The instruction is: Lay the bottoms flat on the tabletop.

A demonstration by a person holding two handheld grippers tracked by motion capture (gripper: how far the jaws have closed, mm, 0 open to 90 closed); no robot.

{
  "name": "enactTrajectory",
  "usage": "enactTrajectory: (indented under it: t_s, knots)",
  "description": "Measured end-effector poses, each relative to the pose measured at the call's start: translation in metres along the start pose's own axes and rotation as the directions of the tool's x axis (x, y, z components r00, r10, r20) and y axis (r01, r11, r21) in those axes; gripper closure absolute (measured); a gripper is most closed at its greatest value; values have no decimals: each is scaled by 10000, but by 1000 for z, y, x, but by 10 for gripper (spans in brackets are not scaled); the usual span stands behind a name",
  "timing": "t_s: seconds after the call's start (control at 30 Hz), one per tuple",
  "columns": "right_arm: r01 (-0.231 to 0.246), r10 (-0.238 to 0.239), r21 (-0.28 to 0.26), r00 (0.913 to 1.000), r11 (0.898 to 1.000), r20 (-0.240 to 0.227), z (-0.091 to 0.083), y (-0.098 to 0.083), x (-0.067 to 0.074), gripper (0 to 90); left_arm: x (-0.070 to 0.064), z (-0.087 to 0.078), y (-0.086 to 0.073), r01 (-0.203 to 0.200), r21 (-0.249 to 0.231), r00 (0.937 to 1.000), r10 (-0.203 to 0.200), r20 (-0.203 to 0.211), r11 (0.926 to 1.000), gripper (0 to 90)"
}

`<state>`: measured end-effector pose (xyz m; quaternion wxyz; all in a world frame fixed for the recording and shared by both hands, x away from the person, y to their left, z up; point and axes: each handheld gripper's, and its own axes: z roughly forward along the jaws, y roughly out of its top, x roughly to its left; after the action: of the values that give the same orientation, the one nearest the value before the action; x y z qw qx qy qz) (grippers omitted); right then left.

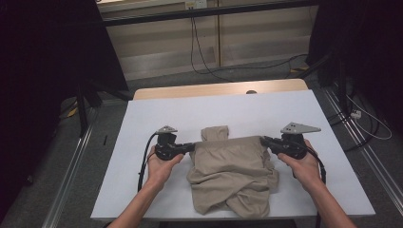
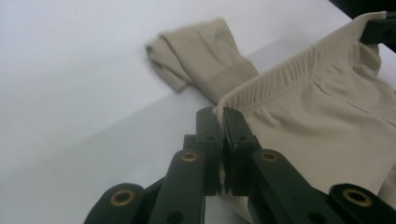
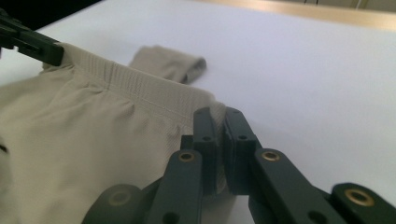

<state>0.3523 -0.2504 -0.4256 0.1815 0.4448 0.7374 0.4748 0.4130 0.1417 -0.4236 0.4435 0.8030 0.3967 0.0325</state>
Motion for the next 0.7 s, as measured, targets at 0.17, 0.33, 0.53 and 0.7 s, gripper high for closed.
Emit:
enactTrajectory:
  t_s: [0.17,0.33,0.53,0.7]
  knots:
    - [46,-43,-672,10000,9977,45,1,21,2,853,0,-15,24,-398,-500,9982,374,-468,9980,865]
    - [115,-103,-1376,9999,9904,91,-3,46,3,854,-1,-32,53,-759,-1332,9952,668,-715,9882,865]
    - [427,-371,-1903,9988,9808,326,-12,77,1,853,-4,-43,79,-1098,-1884,9915,943,-895,9759,865]
    - [558,-444,-2270,9975,9723,549,-15,102,-4,852,-5,-50,102,-1340,-2293,9875,1106,-1120,9641,865]
